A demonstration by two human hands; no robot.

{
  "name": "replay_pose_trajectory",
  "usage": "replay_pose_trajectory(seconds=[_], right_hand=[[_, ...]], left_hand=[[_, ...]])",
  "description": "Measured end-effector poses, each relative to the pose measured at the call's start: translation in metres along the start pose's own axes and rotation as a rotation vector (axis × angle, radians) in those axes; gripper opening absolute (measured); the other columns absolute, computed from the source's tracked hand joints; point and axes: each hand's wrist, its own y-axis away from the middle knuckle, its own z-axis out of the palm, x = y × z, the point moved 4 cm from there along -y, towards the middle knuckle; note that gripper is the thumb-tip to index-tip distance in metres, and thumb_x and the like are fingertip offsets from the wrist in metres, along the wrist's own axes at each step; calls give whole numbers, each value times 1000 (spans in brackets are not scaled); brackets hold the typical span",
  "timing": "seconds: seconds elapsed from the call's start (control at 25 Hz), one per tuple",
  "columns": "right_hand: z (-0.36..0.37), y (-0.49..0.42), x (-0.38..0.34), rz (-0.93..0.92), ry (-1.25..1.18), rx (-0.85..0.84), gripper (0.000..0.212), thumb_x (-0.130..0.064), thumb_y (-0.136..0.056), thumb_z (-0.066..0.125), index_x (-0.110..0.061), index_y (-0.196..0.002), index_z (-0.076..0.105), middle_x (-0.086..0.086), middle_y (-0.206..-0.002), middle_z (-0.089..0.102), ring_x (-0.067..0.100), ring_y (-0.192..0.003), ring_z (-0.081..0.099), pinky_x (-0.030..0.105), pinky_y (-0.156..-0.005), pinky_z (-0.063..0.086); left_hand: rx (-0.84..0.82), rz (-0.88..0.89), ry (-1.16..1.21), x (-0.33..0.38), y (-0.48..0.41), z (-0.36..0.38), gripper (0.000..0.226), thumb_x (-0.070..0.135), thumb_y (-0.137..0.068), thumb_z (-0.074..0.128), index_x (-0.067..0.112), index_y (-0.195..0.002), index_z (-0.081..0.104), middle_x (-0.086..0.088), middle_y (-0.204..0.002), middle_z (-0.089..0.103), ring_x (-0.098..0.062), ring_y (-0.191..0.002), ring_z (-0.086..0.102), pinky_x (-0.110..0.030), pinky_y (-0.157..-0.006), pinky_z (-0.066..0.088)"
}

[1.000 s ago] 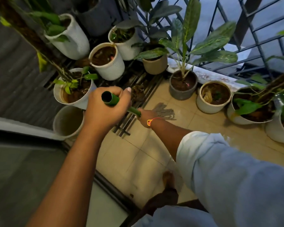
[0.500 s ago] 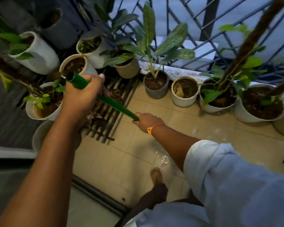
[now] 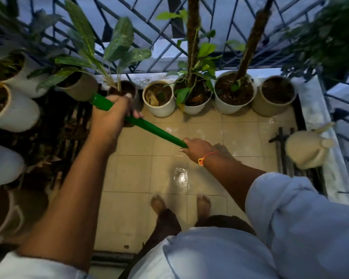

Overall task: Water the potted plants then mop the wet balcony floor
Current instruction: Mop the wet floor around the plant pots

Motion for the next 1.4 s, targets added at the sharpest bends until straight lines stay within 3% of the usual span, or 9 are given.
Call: replay_pose_trajectory(seconds=[0.12,0.24,0.44,0.72,0.92,1.04,1.16,1.32,1.4], right_hand=[[8,35,62,101,46,-34,34,-43,-103,50,-19,-126,53,5,-92,57,22,-84,58,33,-67,45],[26,64,105,203,87,-107,33,-40,-103,52,-16,-125,54,7,-96,60,24,-87,60,34,-72,50],[41,73,97,229,123,-121,34,-40,-102,54,-15,-125,53,13,-108,67,29,-97,64,35,-76,47],[66,20,-71,4,115,-127,39,-46,-102,51,-13,-125,51,15,-104,66,31,-91,65,40,-77,54],[96,-33,-237,-221,81,-144,42,-48,-102,51,-12,-125,50,13,-95,62,29,-81,57,34,-67,42],[117,-53,-328,-343,18,-195,44,-49,-101,51,-14,-128,49,9,-91,57,24,-77,53,32,-66,40],[138,-68,-393,-394,-67,-239,43,-46,-101,54,-16,-130,50,14,-97,62,28,-83,57,31,-70,41],[160,-86,-438,-357,-172,-286,37,-39,-103,52,-18,-134,48,22,-110,67,35,-96,64,31,-73,39],[164,-94,-444,-323,-227,-319,41,-41,-103,50,-21,-139,45,21,-115,67,33,-96,63,32,-74,39]], left_hand=[[-73,-140,-27,-31,26,46,50,18,-102,56,25,-53,56,1,-58,67,-20,-72,76,-32,-66,59],[-184,-237,-30,-56,59,77,39,17,-105,57,9,-67,62,-4,-70,74,-16,-81,78,-24,-68,61],[-250,-247,-15,-66,73,63,41,17,-105,59,12,-64,61,-9,-76,75,-18,-87,78,-33,-81,63],[-56,-161,-30,-56,69,-99,56,18,-103,59,25,-48,61,1,-59,69,-19,-75,77,-34,-71,61],[148,-79,-90,-28,72,-248,53,20,-99,60,24,-46,59,1,-54,66,-20,-67,77,-27,-62,58],[291,-76,-182,-11,83,-322,48,28,-95,64,25,-47,61,-2,-57,67,-37,-77,77,-45,-77,64],[368,-44,-287,3,97,-359,43,33,-92,64,26,-49,66,0,-59,71,-34,-79,76,-55,-92,61],[339,4,-491,19,101,-361,40,36,-92,61,17,-59,71,-4,-66,75,-24,-71,75,-50,-79,61],[293,24,-587,21,95,-346,43,37,-94,60,7,-65,71,-12,-68,74,-30,-69,71,-52,-72,59]])
